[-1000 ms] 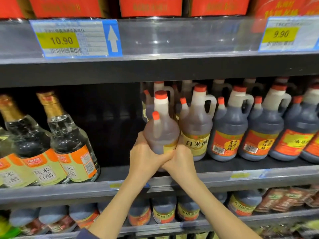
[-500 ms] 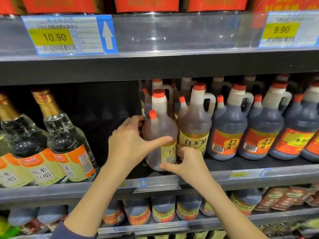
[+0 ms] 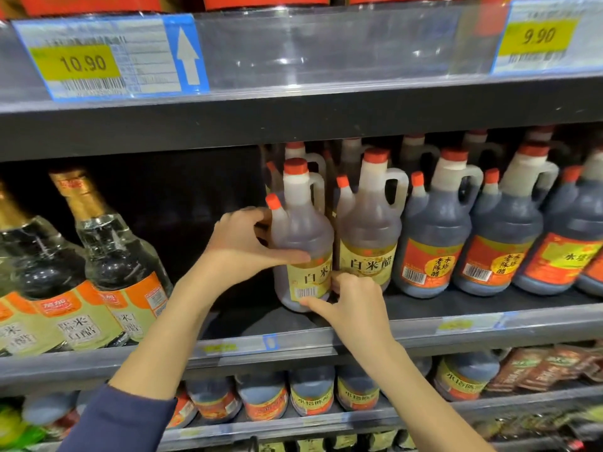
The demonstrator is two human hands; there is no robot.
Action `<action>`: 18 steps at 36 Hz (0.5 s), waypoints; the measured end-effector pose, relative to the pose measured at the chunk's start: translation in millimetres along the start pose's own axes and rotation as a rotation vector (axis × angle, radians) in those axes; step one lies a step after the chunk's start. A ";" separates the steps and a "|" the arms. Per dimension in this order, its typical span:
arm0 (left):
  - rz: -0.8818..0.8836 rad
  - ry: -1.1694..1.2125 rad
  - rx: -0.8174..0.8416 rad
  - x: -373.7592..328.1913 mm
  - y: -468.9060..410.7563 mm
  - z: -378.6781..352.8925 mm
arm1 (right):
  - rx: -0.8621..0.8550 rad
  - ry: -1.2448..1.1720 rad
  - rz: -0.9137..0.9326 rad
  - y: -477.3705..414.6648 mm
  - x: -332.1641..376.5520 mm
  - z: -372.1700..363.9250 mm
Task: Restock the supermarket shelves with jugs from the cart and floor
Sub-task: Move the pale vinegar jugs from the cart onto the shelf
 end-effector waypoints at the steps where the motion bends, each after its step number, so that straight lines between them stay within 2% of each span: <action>1: -0.011 0.055 0.012 1.5 -2.2 -0.4 | -0.011 0.010 -0.001 0.4 0.3 1.0; 7: -0.044 0.287 0.102 8.9 -12.2 -6.3 | -0.074 0.048 -0.016 4.3 0.4 4.3; 13: -0.055 0.412 0.129 10.9 -11.7 -9.1 | -0.096 0.063 -0.028 6.9 -1.7 4.0; 16: 0.013 0.416 0.093 19.3 -4.8 -11.5 | -0.090 0.005 -0.063 5.2 -5.1 6.9; 18: 0.107 0.304 0.100 30.7 4.0 -18.3 | -0.072 -0.030 -0.077 2.8 -9.4 9.2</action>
Point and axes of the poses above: each hand's wrist, its own y-axis away from the middle knuckle, its own z-axis out of the back of the hand, x = y × z, the point moved 5 cm from there along -y, towards the middle knuckle, and after that the axes turned 13 degrees about -x, right-handed, at the moved point
